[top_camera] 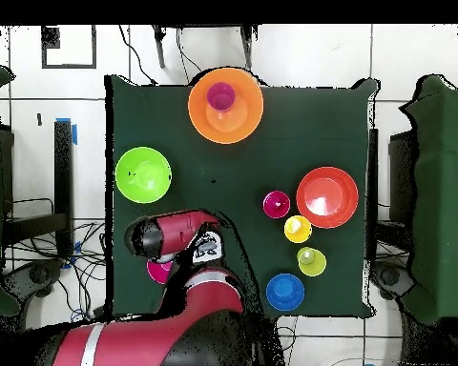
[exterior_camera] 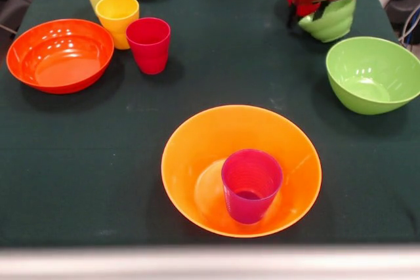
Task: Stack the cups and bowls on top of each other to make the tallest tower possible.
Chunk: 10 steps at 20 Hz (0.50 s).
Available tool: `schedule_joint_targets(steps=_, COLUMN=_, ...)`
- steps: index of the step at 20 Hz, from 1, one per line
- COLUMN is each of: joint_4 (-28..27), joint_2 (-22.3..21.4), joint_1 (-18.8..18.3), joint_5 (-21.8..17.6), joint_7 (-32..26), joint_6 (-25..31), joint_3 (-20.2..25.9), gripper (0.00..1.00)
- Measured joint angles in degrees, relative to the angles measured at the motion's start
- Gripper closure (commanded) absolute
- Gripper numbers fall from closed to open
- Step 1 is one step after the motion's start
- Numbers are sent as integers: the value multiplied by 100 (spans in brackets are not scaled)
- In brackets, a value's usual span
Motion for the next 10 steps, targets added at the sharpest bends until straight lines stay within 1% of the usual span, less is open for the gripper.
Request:
schedule_joint_targets(steps=1, joint_4=-3, joint_2=47, joint_1=14, joint_5=1, joint_7=0, joint_6=-31, joint_3=-28, gripper=0)
schedule_joint_targets(steps=2, joint_4=-6, joint_2=68, joint_1=54, joint_5=5, joint_7=-1, joint_6=-123, joint_3=-83, gripper=100)
schedule_joint_targets(steps=10, joint_4=-115, joint_2=8, joint_1=118, joint_5=4, joint_7=0, joint_6=-305, joint_3=-201, gripper=100)
